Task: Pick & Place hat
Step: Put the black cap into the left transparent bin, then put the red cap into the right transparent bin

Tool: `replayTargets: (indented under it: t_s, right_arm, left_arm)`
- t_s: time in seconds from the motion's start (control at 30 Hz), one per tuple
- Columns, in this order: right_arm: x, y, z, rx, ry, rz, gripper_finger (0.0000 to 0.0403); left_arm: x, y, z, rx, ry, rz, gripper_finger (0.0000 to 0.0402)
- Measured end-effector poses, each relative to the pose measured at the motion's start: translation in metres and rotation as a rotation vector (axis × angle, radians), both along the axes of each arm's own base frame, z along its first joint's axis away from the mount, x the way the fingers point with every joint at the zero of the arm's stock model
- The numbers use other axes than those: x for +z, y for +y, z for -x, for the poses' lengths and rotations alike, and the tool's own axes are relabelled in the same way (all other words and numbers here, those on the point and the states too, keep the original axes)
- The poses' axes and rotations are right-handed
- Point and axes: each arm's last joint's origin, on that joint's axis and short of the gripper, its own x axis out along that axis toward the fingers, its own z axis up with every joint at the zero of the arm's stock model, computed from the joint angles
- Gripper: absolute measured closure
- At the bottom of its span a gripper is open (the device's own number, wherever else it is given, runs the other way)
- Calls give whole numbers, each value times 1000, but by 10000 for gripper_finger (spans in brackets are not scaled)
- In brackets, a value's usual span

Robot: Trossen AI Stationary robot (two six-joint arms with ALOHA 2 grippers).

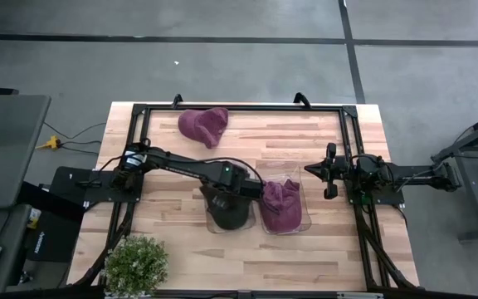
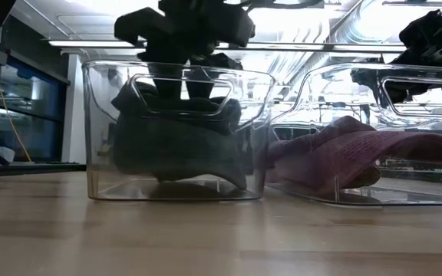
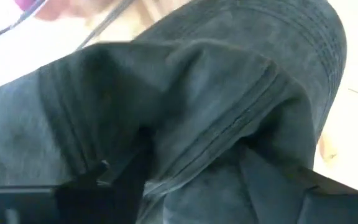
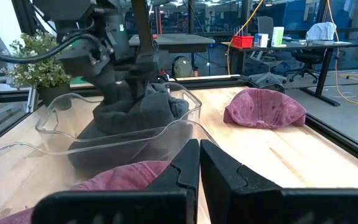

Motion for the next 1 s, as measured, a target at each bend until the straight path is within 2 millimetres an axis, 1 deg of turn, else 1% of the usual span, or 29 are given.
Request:
replayTargets:
  t_s: [0.1, 0.2, 0.33, 0.47, 0.57, 0.63, 0.7, 0.8, 0.93, 0.97, 1.0]
  right_arm:
    - [0, 0, 0, 0, 0, 0, 395]
    - [0, 0, 0, 0, 0, 0, 398]
    - [0, 0, 0, -1, 0, 0, 396]
    - [0, 0, 0, 0, 0, 0, 395]
    - [0, 0, 0, 0, 0, 0, 396]
    - [0, 0, 0, 0, 0, 0, 395]
    - [0, 0, 0, 0, 0, 0, 393]
    - [0, 0, 0, 0, 0, 0, 394]
    - [0, 0, 0, 0, 0, 0, 398]
    - [0, 0, 0, 0, 0, 0, 398]
    - [0, 0, 0, 0, 0, 0, 398]
  left_arm:
    - [14, 1, 0, 52, -12, -23, 144]
    - [27, 2, 0, 81, -40, -39, 142]
    - [48, 3, 0, 110, -79, -74, 151]
    - [71, 4, 6, 272, -109, -51, 165]
    - [80, 6, 9, 392, -112, 8, 181]
    - [81, 5, 9, 442, -111, 50, 199]
    - [81, 5, 9, 470, -108, 58, 226]
    - [81, 5, 12, 497, -82, 50, 280]
    - [80, 5, 13, 519, -72, 60, 373]
    - [80, 5, 13, 514, -65, 74, 386]
    - [80, 4, 13, 514, -62, 83, 392]
